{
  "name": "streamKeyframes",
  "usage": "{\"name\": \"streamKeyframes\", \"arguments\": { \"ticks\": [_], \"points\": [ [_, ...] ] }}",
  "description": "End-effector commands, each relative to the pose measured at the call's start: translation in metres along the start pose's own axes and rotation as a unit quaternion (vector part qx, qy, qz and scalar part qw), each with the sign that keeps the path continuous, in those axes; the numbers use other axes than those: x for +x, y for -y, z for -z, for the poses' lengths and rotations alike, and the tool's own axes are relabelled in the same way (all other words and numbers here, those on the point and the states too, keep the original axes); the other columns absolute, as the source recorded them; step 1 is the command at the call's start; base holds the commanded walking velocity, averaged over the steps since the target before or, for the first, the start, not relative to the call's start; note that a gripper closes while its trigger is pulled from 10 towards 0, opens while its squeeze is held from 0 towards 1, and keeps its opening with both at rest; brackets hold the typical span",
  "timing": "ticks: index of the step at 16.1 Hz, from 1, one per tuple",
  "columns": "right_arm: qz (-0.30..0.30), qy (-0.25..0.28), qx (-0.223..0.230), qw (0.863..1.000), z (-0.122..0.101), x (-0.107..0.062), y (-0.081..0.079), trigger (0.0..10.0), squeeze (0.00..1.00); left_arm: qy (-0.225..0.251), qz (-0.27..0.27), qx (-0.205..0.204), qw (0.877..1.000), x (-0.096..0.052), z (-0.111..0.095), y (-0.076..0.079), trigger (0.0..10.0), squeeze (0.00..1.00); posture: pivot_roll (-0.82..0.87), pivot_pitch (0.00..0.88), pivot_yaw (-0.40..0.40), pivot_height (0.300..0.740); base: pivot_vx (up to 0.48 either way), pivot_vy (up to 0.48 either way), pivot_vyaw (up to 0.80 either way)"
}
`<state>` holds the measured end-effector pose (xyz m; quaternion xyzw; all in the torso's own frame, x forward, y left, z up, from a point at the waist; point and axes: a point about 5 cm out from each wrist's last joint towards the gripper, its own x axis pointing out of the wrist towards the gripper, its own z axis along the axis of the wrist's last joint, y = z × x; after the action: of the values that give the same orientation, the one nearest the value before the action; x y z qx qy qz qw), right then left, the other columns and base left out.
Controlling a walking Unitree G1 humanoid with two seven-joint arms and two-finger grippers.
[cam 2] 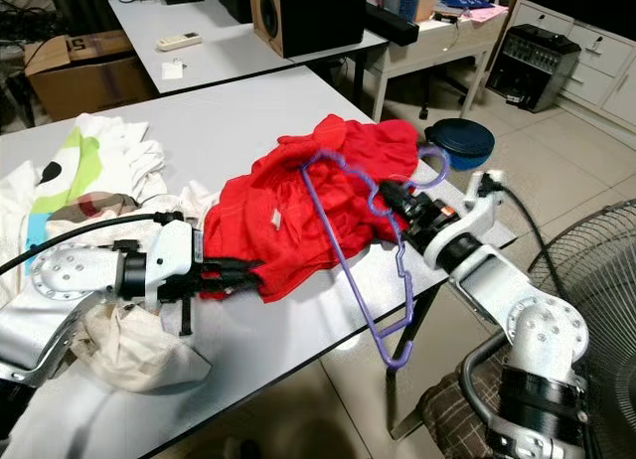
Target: Hang hanger
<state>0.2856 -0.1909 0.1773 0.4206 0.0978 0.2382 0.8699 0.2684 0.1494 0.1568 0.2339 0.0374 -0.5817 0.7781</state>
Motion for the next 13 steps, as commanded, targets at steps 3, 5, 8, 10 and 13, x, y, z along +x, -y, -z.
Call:
{"name": "streamKeyframes", "arguments": {
  "ticks": [3, 5, 8, 10, 13],
  "points": [
    [-0.057, 0.028, -0.015, 0.998, -0.002, -0.018, -0.01, 10.0, 0.0, 0.041, -0.047, -0.074, 0.995, -0.024, -0.001, -0.012, 10.0, 1.0, -0.02, 0.0, 0.012, 0.74, 0.0, 0.0, 0.0],
    [-0.063, 0.037, -0.016, 0.997, 0.0, -0.024, -0.011, 10.0, 0.0, 0.049, -0.047, -0.109, 0.992, -0.035, 0.001, -0.013, 10.0, 1.0, -0.03, 0.0, 0.017, 0.74, 0.0, 0.0, 0.0],
    [-0.064, 0.04, -0.022, 0.997, 0.004, -0.028, -0.01, 10.0, 0.0, 0.083, -0.093, -0.16, 0.979, -0.053, 0.004, -0.029, 10.0, 1.0, -0.03, 0.0, 0.03, 0.74, 0.0, 0.0, 0.0],
    [-0.063, 0.042, -0.028, 0.997, 0.003, -0.029, -0.009, 10.0, 0.0, 0.035, -0.06, -0.15, 0.986, -0.061, 0.007, -0.026, 10.0, 1.0, -0.04, 0.0, 0.039, 0.74, 0.0, 0.0, 0.0],
    [-0.059, 0.047, -0.036, 0.997, 0.0, -0.028, -0.008, 10.0, 0.0, 0.02, 0.033, -0.151, 0.988, -0.054, -0.005, -0.013, 10.0, 1.0, -0.05, 0.0, 0.046, 0.74, 0.0, 0.0, 0.0]
  ]
}}
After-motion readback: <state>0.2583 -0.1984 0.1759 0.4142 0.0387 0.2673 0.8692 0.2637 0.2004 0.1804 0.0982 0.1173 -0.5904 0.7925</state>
